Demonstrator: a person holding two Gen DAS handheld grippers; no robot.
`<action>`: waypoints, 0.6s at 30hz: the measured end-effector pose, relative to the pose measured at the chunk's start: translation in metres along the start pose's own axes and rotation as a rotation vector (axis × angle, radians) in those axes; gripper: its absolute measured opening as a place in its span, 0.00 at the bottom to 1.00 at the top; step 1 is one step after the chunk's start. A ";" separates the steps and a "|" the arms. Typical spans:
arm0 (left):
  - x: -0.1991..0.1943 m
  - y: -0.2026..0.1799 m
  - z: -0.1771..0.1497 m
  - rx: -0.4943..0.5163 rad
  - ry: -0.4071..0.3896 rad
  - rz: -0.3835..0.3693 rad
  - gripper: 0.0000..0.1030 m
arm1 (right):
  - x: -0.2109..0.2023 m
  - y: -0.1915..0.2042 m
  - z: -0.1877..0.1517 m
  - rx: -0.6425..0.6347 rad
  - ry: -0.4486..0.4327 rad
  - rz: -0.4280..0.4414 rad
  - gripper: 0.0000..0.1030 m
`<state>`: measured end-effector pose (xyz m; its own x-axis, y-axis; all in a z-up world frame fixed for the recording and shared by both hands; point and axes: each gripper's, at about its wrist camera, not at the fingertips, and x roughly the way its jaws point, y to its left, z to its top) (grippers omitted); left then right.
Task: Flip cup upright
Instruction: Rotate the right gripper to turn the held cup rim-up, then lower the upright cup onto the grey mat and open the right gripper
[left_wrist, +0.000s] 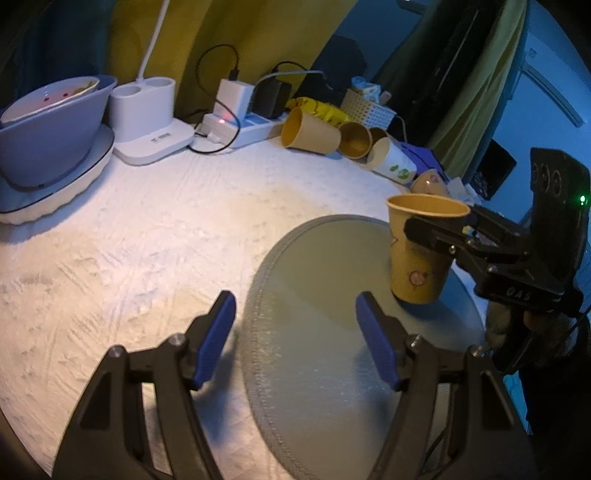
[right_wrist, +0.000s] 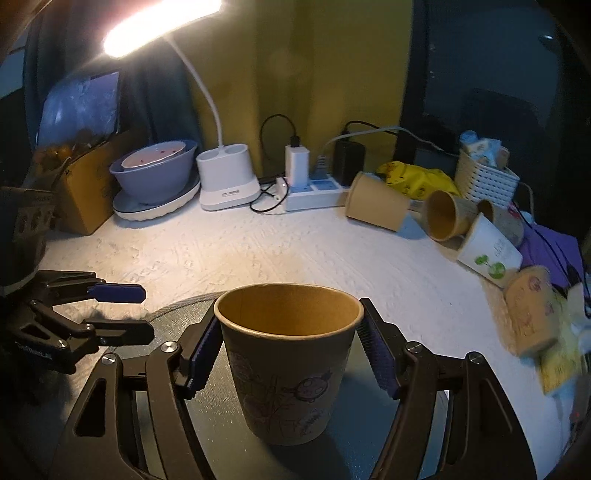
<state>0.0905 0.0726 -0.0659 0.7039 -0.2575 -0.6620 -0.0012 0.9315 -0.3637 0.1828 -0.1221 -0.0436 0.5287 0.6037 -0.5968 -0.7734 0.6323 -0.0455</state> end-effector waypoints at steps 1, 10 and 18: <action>-0.001 -0.002 0.000 0.006 -0.003 -0.003 0.67 | -0.002 -0.001 -0.002 0.006 -0.004 -0.005 0.71; -0.006 -0.020 -0.004 0.060 -0.027 -0.031 0.67 | -0.022 -0.001 -0.016 0.037 -0.034 -0.043 0.73; -0.009 -0.035 -0.007 0.102 -0.041 -0.042 0.67 | -0.035 0.000 -0.030 0.063 -0.035 -0.071 0.76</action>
<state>0.0788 0.0405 -0.0520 0.7300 -0.2883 -0.6197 0.0999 0.9419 -0.3207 0.1537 -0.1574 -0.0469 0.5938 0.5724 -0.5654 -0.7108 0.7025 -0.0353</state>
